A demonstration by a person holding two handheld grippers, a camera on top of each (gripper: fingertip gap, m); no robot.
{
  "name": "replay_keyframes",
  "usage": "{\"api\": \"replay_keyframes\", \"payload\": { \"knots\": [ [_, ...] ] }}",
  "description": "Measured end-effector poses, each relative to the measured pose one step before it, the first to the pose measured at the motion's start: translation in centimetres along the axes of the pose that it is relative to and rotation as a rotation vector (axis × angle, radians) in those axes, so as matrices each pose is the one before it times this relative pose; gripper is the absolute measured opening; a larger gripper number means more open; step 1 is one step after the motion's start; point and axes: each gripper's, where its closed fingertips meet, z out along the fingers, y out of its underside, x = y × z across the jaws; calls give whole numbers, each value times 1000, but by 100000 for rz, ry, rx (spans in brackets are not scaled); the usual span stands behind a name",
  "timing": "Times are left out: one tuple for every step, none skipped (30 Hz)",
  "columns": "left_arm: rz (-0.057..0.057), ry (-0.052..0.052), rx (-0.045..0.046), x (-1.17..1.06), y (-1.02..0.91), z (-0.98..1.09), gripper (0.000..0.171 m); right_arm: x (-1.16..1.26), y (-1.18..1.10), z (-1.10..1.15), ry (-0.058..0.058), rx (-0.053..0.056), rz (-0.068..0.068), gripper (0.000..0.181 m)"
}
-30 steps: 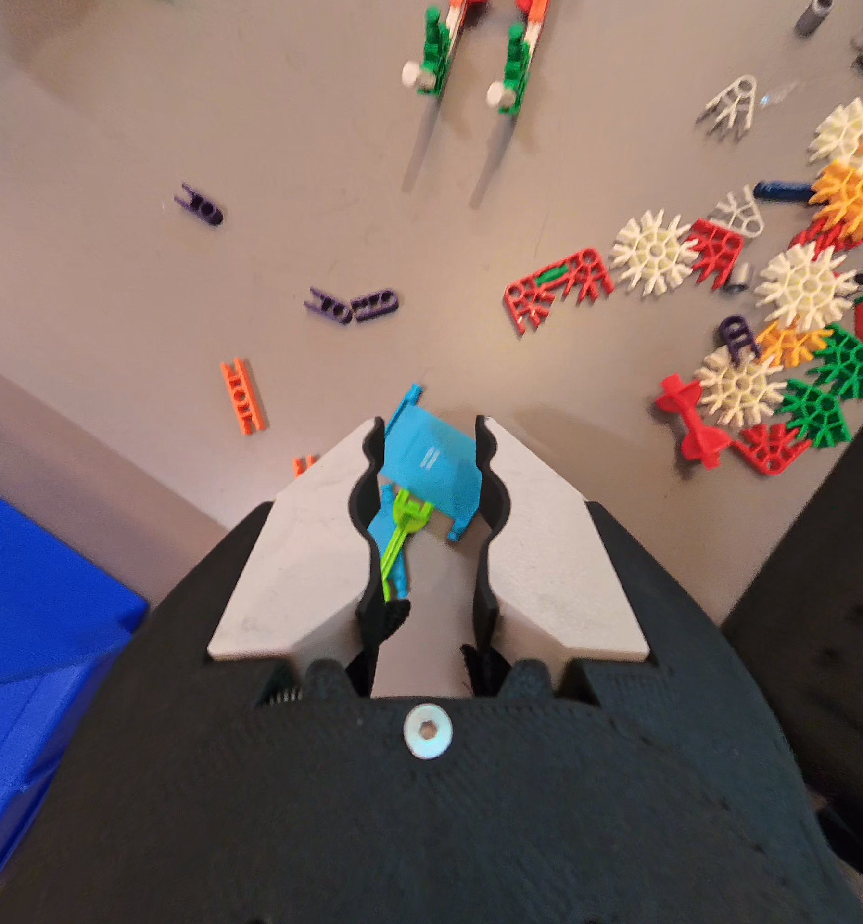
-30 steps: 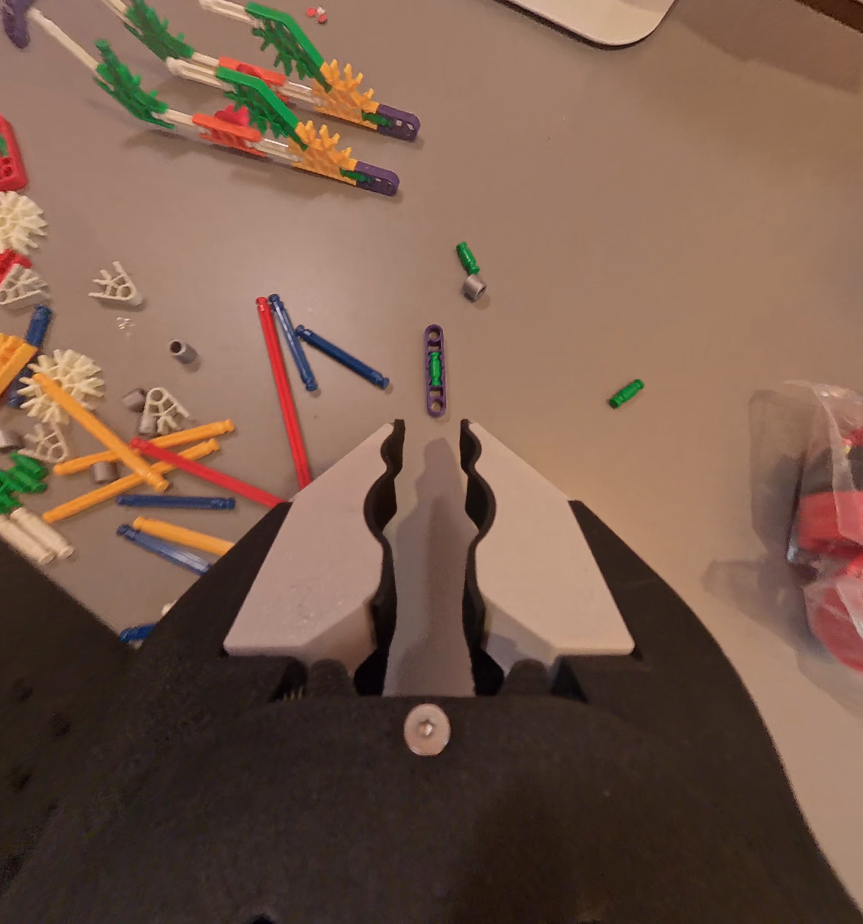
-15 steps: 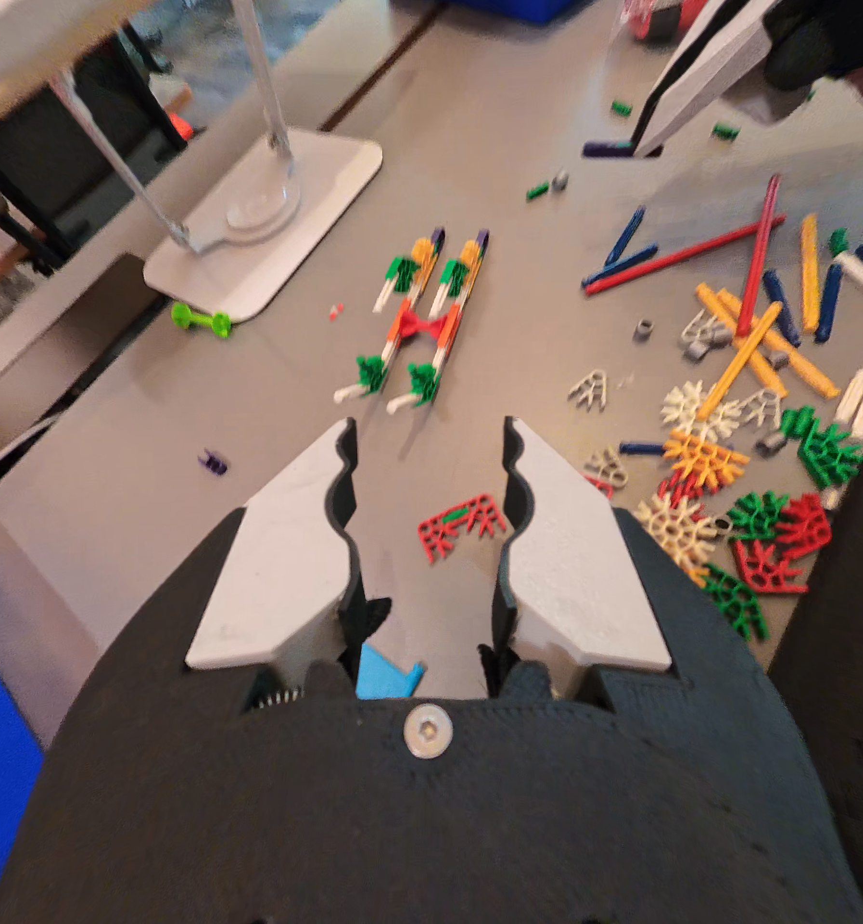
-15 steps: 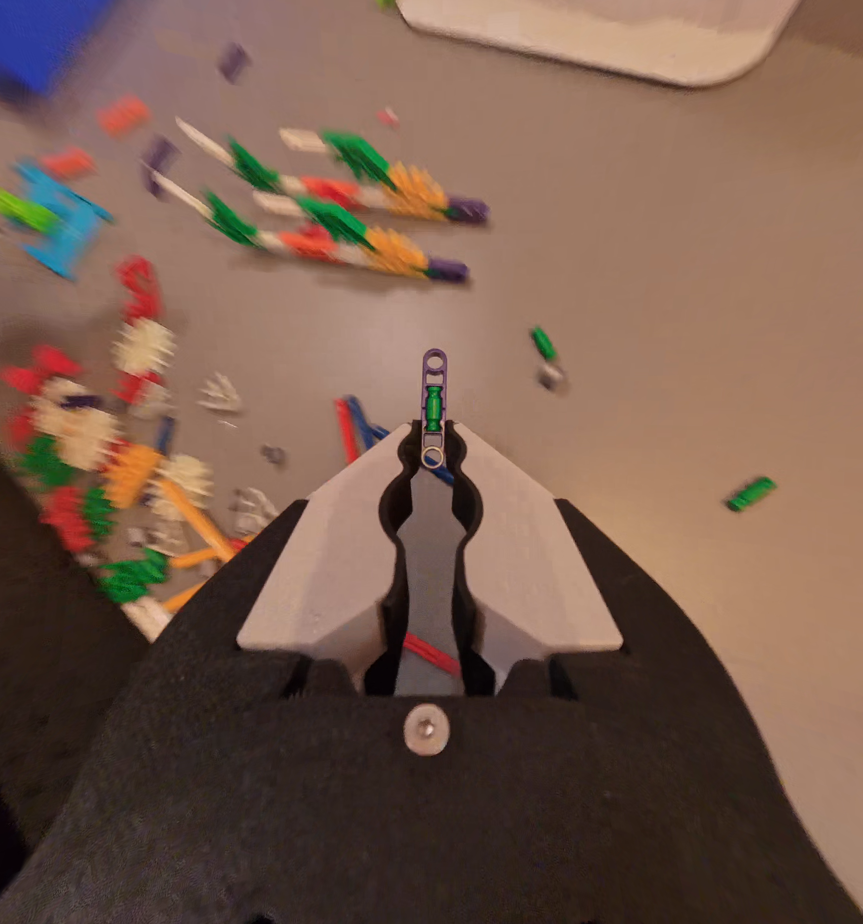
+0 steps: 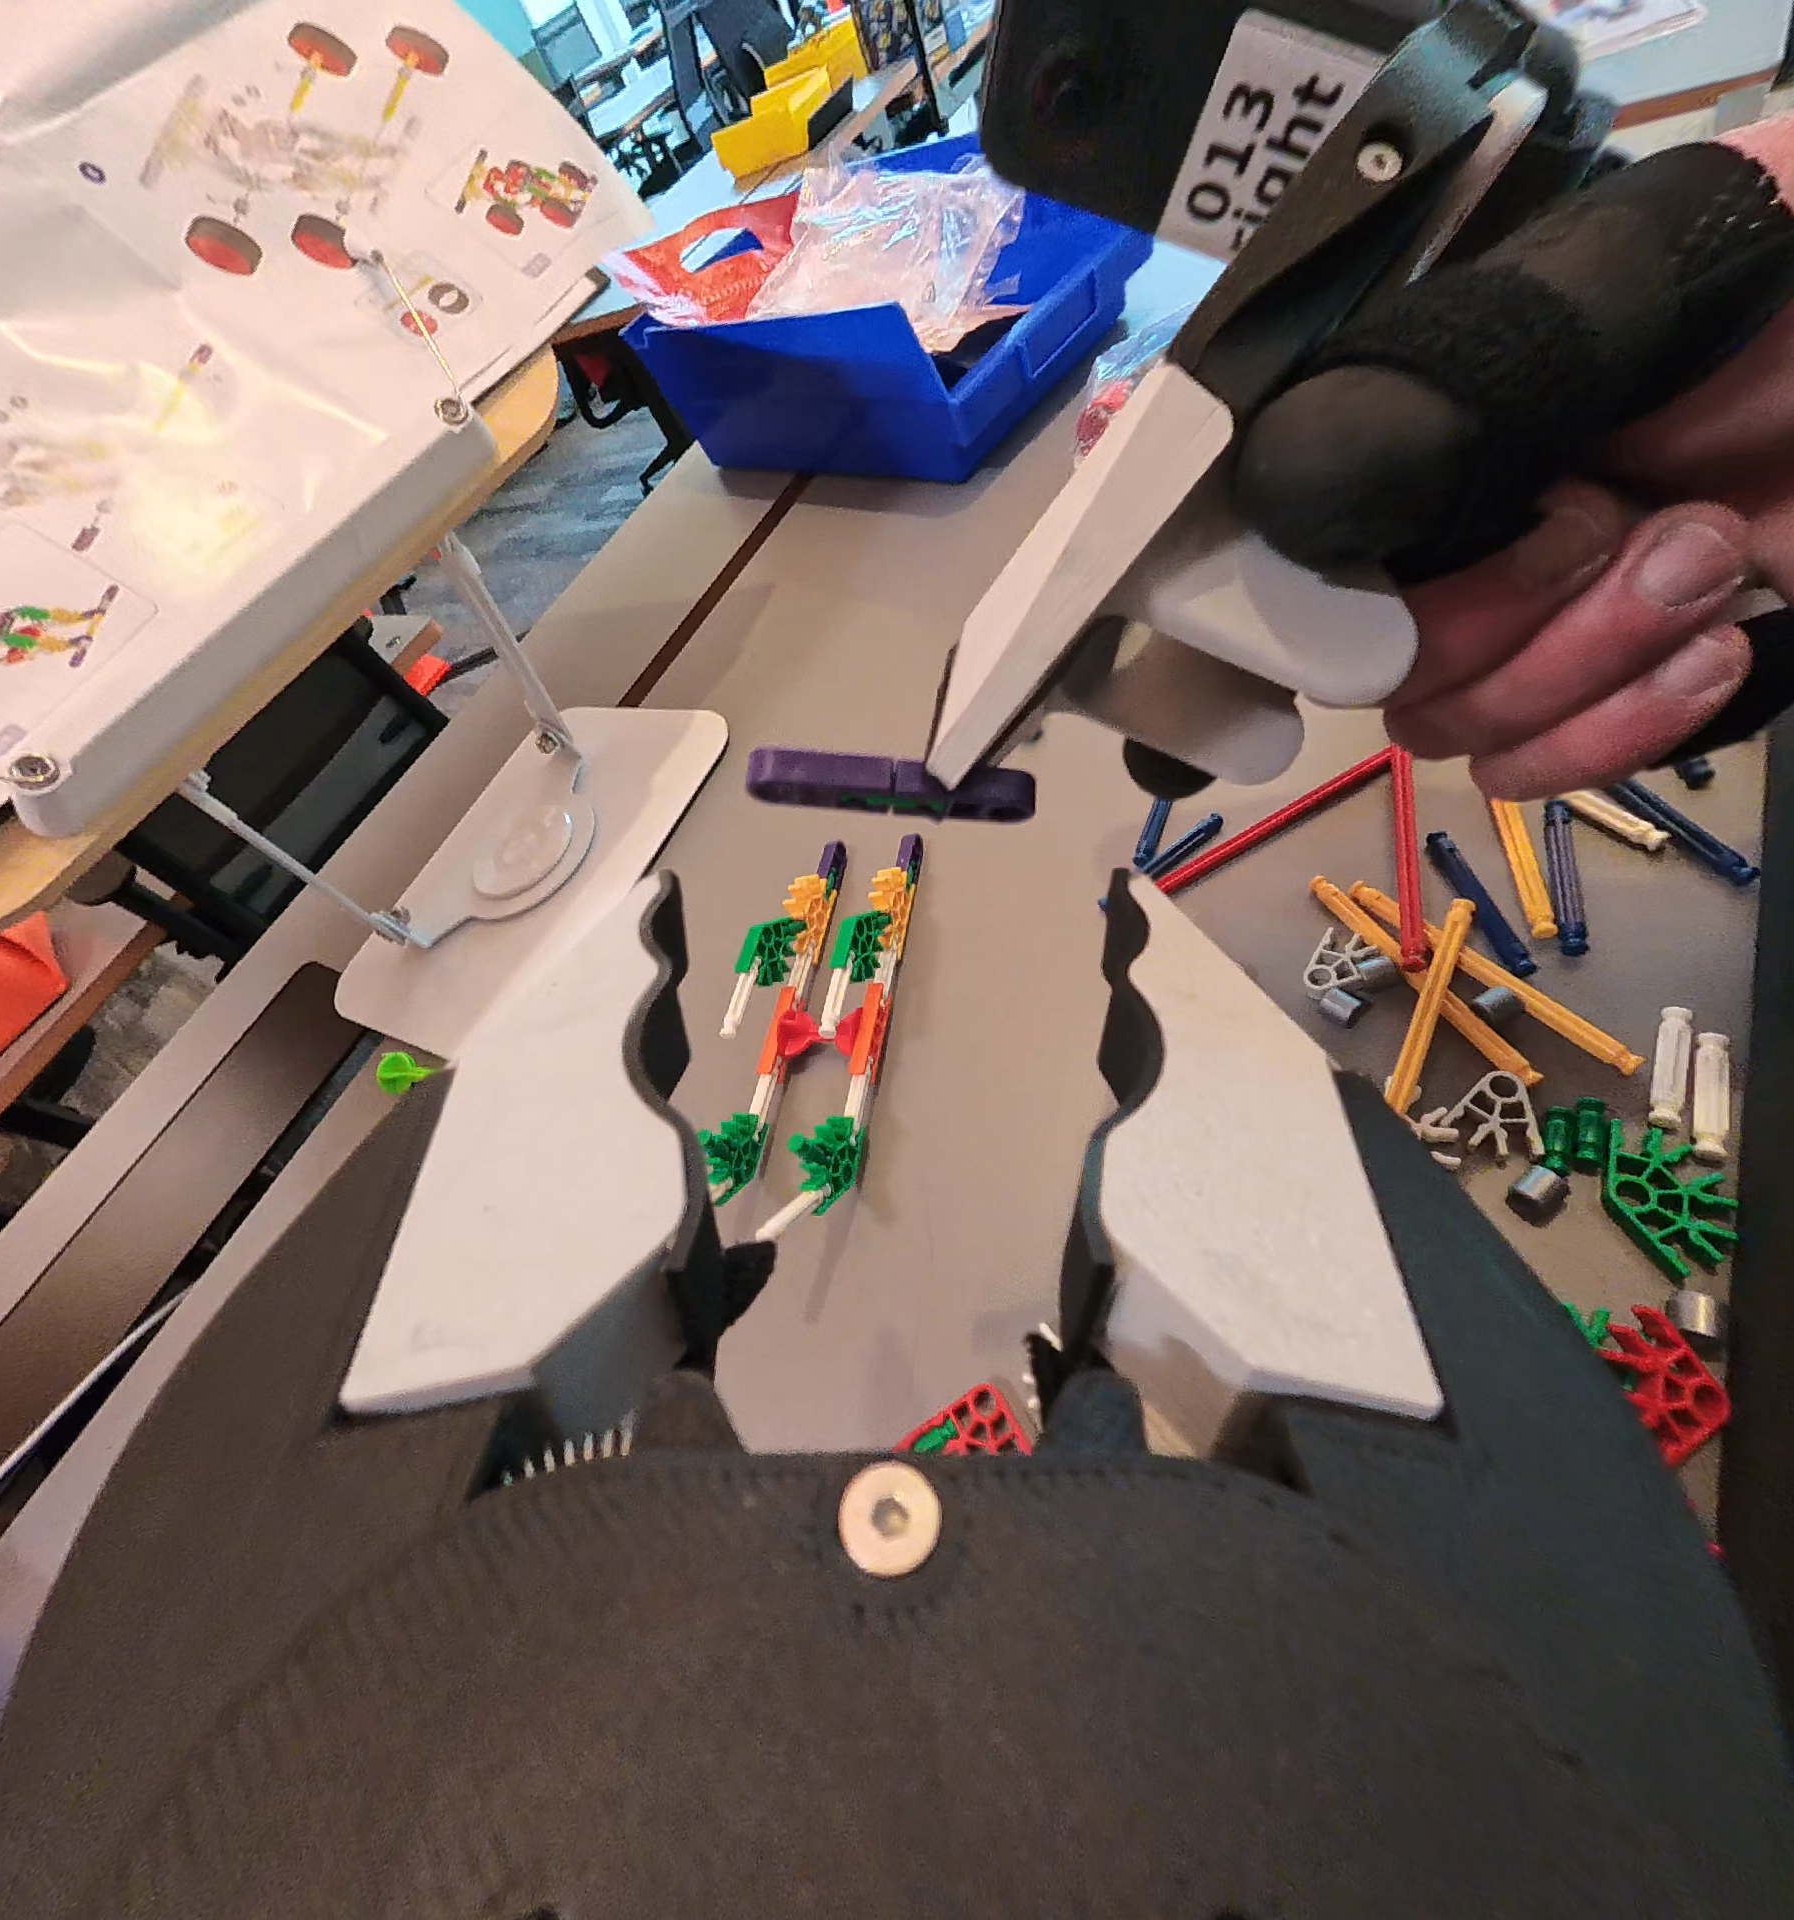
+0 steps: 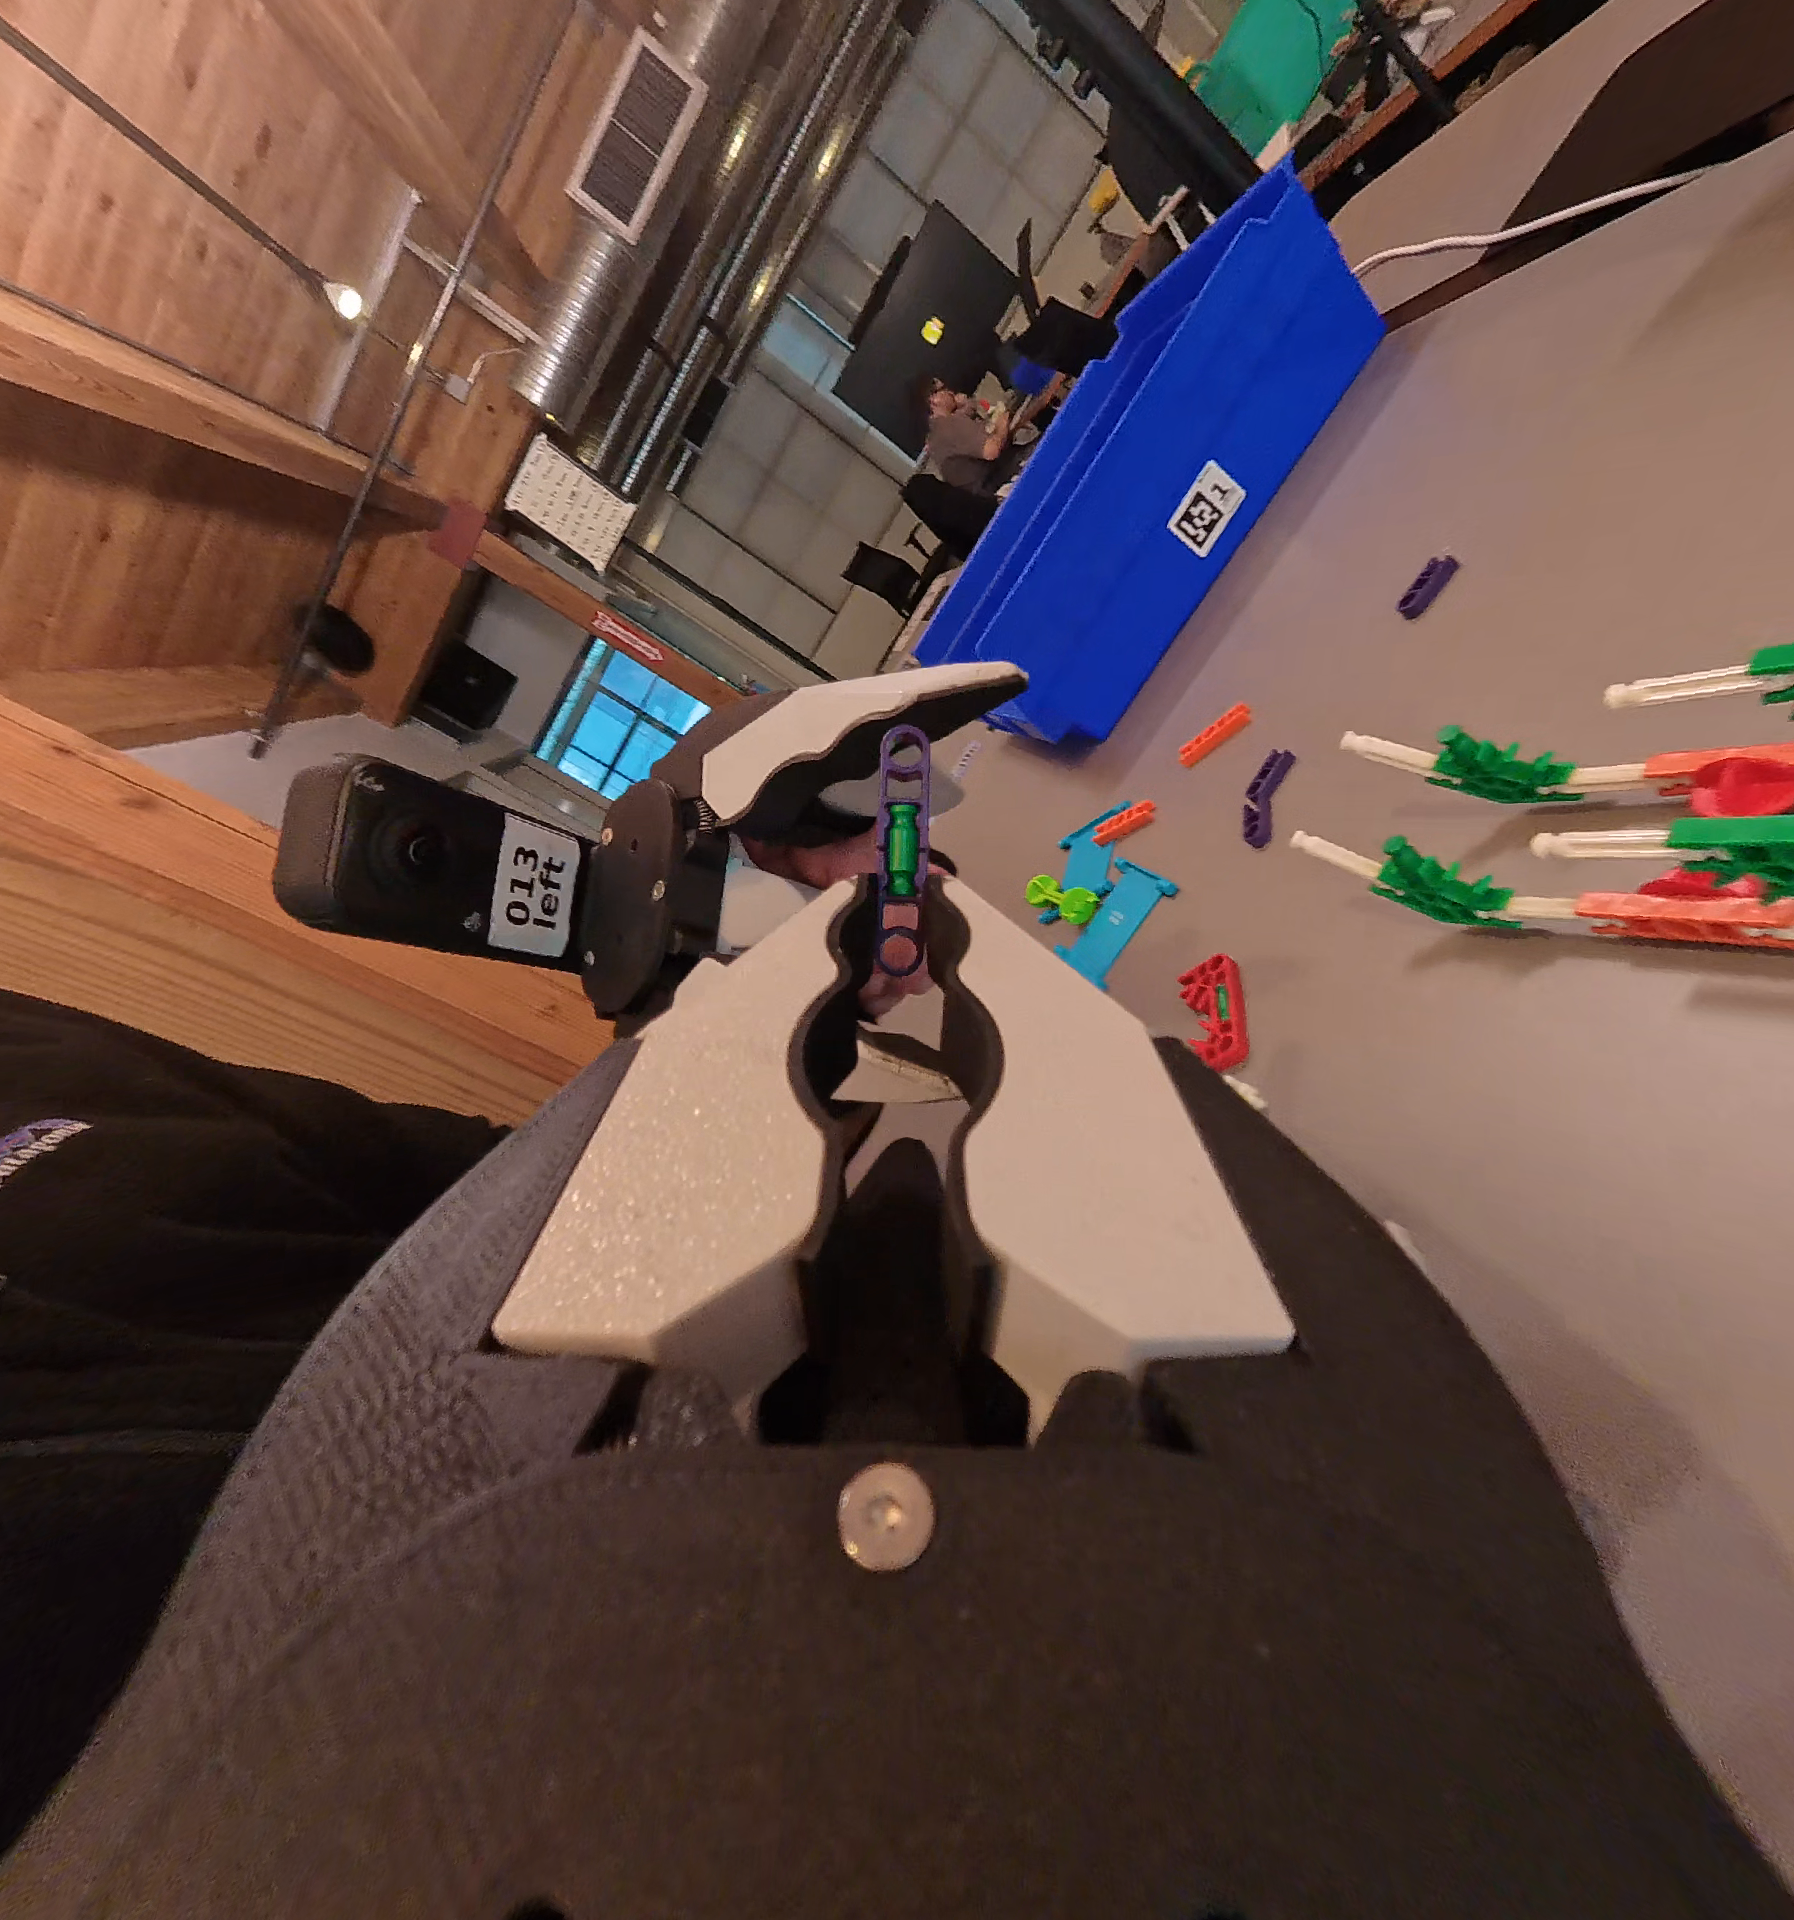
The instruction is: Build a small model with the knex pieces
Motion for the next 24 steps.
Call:
{"api": "replay_keyframes", "payload": {
  "knots": [
    [939, -12, 661, -39, -160, -41, 77, -170, 46, 207, -1498, 309, 1357, 7],
    [706, -190, 573, -91, -137, -59, 75, -71, 49, 172, -1028, 258, 1134, 7],
    [322, 646, 61, 12, -21, -50, 74, -1, 27, 141, -812, 282, 1244, 7],
    [573, 137, 653, -57, -90, -116, 74, 72, -12, 117, -480, 396, 1228, 7],
    [586, -83, 976, -96, -101, -172, 70, 71, -13, 99, -397, 435, 1011, 7],
    [120, -112, 592, -138, -47, -127, 67, -16, -33, 105, -884, 529, 1166, 7],
    [561, 118, 71, -81, 14, -81, 65, -32, -31, 115, -885, 559, 1350, 6],
    [1565, -959, 665, -158, -119, -108, 63, 34, 46, 153, -285, 65, 990, 6],
    [1534, -384, 1057, -54, -191, -99, 59, 41, 97, 180, -156, -303, 580, 7],
    [360, 1489, 95, 186, -9, 22, 57, -16, 83, 185, -499, -88, 575, 7],
    [-211, 529, -517, 24, 118, 78, 58, 18, 84, 168, -350, -10, 756, 6],
    [522, -1066, 499, -182, 16, -41, 53, 94, 103, 157, -106, -111, 623, 6],
    [140, -657, 186, -185, 96, -80, 50, 37, 101, 117, -281, -20, 453, 6],
    [-749, 511, 224, -24, 98, -42, 50, 51, 53, 97, -160, 281, 643, 6],
    [-818, 233, 74, -22, 91, -30, 50, 56, 15, 88, -62, 414, 569, 7],
    [287, -142, 128, -3, 91, -49, 50, 59, 25, 73, -1, 150, 206, 6],
    [267, -212, -49, -41, 109, -6, 50, 83, 30, 54, 151, 18, 82, 7],
    [-977, 489, -15, -27, 94, 54, 49, 93, -21, 37, 305, 313, -54, 6],
    [-1377, 804, 406, -59, 34, 52, 49, 68, -71, 26, 144, 564, -123, 7],
    [-559, 687, 425, -81, 24, 62, 49, 85, -92, 6, 112, 458, 135, 7],
    [-383, 5, -409, -209, 151, 123, 49, 249, -180, -44, 1101, 427, 4, 9],
    [-595, 96, -350, -234, 158, 173, 49, 397, -331, -170, 2148, 641, -1129, 19],
    [-793, 485, -158, -232, 209, 230, 49, 515, -444, -298, 3022, 369, -2464, 25],
    [-727, 589, -1117, -254, 451, 353, 49, 747, -450, -391, 4551, -632, -4380, 27]
  ]
}}
